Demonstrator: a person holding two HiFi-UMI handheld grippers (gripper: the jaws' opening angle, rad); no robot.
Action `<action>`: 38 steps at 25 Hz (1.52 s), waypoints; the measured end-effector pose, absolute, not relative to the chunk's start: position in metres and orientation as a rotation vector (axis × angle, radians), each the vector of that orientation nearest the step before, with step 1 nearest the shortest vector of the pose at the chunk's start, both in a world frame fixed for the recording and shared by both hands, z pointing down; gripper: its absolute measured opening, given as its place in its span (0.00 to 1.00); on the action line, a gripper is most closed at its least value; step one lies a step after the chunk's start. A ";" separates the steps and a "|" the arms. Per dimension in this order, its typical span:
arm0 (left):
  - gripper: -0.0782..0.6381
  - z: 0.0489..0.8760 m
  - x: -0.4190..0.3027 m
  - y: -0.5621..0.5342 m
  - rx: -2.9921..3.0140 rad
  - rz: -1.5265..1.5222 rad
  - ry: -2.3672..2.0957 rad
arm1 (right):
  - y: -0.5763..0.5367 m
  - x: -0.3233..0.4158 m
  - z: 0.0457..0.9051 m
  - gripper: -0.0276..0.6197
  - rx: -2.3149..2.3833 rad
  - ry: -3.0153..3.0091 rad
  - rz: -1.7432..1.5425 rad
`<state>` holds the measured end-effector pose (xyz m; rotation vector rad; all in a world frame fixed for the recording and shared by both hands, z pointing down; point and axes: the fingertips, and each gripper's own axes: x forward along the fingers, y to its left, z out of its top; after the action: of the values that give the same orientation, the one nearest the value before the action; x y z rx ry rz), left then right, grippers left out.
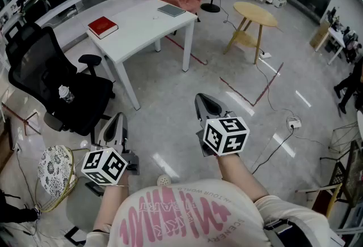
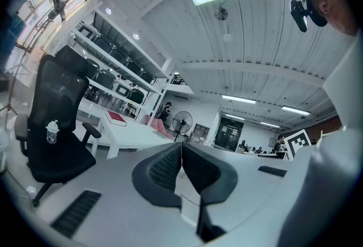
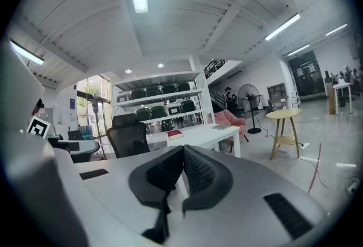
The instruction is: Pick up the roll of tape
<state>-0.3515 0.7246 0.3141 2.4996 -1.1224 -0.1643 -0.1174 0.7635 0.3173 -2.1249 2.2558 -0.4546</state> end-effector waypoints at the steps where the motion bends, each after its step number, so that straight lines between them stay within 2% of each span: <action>1: 0.14 0.316 -0.350 0.725 2.501 -0.161 -1.121 | 0.764 -0.116 0.319 0.06 -2.125 2.253 -0.456; 22: 0.14 0.311 -0.342 0.691 2.502 -0.173 -1.100 | 0.733 -0.105 0.317 0.07 -2.138 2.221 -0.483; 38: 0.14 0.300 -0.369 0.586 2.554 -0.207 -1.055 | 0.637 -0.135 0.311 0.07 -2.124 2.184 -0.448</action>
<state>-0.3686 0.5865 0.3002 2.5537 -1.0552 -0.2069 -0.1352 0.6366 0.3110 -2.1242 2.1836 -0.4477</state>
